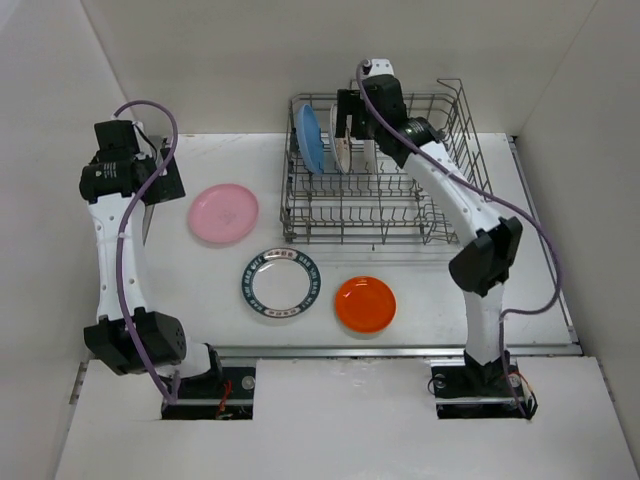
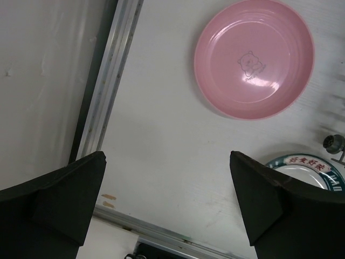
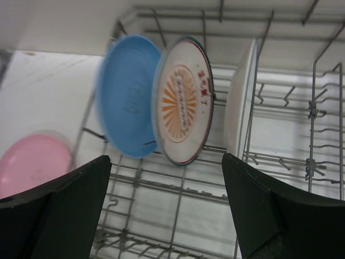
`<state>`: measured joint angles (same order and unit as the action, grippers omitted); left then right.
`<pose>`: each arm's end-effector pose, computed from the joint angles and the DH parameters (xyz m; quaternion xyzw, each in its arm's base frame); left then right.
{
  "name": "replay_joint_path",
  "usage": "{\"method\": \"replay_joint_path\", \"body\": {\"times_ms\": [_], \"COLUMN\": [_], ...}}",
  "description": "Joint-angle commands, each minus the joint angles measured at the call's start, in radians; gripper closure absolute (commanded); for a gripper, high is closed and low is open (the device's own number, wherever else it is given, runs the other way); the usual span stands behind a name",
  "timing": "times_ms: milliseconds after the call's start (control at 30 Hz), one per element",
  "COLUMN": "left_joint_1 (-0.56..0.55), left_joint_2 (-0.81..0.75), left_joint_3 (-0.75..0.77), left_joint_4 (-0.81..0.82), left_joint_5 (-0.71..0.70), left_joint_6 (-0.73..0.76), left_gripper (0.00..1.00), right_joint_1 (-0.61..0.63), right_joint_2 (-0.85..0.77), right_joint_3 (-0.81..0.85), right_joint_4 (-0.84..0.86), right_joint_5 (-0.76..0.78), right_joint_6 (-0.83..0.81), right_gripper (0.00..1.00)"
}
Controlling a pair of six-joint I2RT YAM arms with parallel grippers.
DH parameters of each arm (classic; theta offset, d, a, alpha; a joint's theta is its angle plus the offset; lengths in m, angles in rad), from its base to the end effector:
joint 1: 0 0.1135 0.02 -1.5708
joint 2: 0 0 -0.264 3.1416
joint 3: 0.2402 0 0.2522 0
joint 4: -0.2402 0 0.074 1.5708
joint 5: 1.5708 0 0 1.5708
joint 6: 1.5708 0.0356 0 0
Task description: Unload the plates from the dish rack
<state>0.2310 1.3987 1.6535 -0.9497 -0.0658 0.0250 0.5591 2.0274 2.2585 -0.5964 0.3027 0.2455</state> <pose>0.2728 0.0666 0.4233 -0.1069 0.8989 0.0836 0.4166 0.3972 0.2360 0.4264 -0.0427 0.8177 0.1051 0.5643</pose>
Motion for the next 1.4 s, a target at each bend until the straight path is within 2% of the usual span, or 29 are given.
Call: {"method": "replay_joint_path", "body": {"times_ms": [0,100,233,333,367,433,467,533,667,833,933,1033,1100,1167,1200,1367], "left_joint_1": [0.004,0.004,0.004,0.004,0.004,0.004,0.004,0.004,0.004,0.004,0.004,0.004,0.004,0.004,0.004,0.004], "left_joint_2": [0.026,0.049,0.071,0.08,0.08,0.089,0.089,0.089,0.089,0.071,0.06,0.042,0.031,0.011,0.011,-0.018], "left_joint_3": [0.058,0.068,0.087,0.088,0.088,0.088,0.088,0.078,0.078,0.069,0.069,0.058,0.048,0.035,0.026,0.006], "left_joint_4": [-0.012,-0.012,-0.021,-0.031,-0.031,-0.031,-0.031,-0.031,-0.031,-0.031,-0.031,-0.021,-0.021,-0.012,-0.003,0.006], "left_joint_5": [-0.006,-0.015,-0.037,-0.037,-0.037,-0.037,-0.037,-0.037,0.001,0.011,0.011,0.011,0.001,-0.008,-0.008,-0.008], "left_joint_6": [0.022,0.023,0.032,0.032,0.032,0.032,0.032,0.041,0.041,0.041,0.041,0.041,0.041,0.05,0.05,0.041], "left_gripper": [0.01,0.01,0.01,0.01,0.01,0.01,0.01,0.01,0.01,0.01,0.01,0.01,0.01,0.01,0.01,0.01], "right_joint_1": [-0.086,-0.12,-0.142,-0.142,-0.142,-0.142,-0.142,-0.142,-0.142,-0.094,-0.015,0.117,0.238,0.332,0.42,0.64], "right_joint_2": [0.083,0.177,0.235,0.254,0.254,0.237,0.222,0.162,0.035,-0.107,-0.218,-0.334,-0.389,-0.398,-0.398,-0.326], "right_joint_3": [0.062,0.062,0.047,0.029,0.029,0.029,0.029,0.0,-0.043,-0.045,-0.112,-0.244,-0.33,-0.375,-0.385,-0.347], "right_joint_4": [0.007,0.033,0.035,0.067,0.076,0.076,0.076,0.087,0.179,0.202,0.211,0.195,0.11,0.022,-0.015,-0.221], "right_joint_5": [-0.117,-0.123,-0.094,-0.132,-0.132,-0.105,-0.079,0.013,0.087,0.087,0.075,0.009,-0.122,-0.163,-0.187,-0.151], "right_joint_6": [0.063,0.052,0.052,0.029,0.029,0.029,0.02,0.006,-0.116,-0.299,-0.389,-0.46,-0.503,-0.52,-0.52,-0.505], "right_gripper": [0.12,0.14,0.22,0.54,0.79,0.97,1.0,1.0,1.0,1.0,1.0,1.0,1.0,1.0,1.0,1.0]}}
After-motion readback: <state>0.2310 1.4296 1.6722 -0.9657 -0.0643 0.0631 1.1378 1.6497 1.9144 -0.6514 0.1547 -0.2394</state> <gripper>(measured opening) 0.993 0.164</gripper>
